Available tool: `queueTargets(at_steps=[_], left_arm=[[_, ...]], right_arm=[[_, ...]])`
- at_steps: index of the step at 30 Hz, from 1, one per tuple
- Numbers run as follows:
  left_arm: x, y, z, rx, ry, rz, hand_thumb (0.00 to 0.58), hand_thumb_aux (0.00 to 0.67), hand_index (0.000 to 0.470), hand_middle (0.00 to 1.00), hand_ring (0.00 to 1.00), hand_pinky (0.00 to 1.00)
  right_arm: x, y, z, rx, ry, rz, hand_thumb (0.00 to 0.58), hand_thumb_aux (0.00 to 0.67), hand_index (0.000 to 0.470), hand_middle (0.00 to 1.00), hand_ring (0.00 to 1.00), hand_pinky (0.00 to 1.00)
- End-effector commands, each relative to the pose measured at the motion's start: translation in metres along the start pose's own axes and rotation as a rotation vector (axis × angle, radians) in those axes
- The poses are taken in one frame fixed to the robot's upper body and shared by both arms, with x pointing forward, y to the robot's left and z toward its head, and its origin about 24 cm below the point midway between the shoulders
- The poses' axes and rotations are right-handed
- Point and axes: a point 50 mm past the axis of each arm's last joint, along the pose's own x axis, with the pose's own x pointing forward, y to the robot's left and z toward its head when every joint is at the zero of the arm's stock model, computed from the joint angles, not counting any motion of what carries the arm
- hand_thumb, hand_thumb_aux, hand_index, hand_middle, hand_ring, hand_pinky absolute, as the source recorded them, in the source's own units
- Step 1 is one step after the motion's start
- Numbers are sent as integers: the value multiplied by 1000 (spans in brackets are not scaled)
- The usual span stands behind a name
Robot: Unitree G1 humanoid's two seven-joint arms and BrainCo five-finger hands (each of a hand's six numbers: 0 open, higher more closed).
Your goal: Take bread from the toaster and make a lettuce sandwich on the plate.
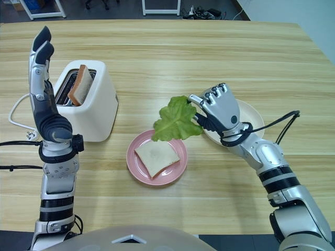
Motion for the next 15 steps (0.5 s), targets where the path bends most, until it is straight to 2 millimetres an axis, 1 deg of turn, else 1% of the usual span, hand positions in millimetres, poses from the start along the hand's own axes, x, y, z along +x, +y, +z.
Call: queueTargets(at_steps=[1,5,9,15], left_arm=[[-1,-3,-1,-2,6,-11,0,0,0,0,0,0],[-1,-4,0,-3,8,-11,0,0,0,0,0,0],[-1,-5,0,-7,9,-13,0,0,0,0,0,0],[0,-5,1,-7,10,-11,0,0,0,0,0,0]], right_arm=[[5,11,9,46,-23,22,580,670,470,1000,1000,1000],[13,21,21,109,-45,35,580,670,470,1000,1000,1000],[9,36,36,175,-68,96,580,670,470,1000,1000,1000],[10,36,51,259,-100,98,580,670,470,1000,1000,1000]])
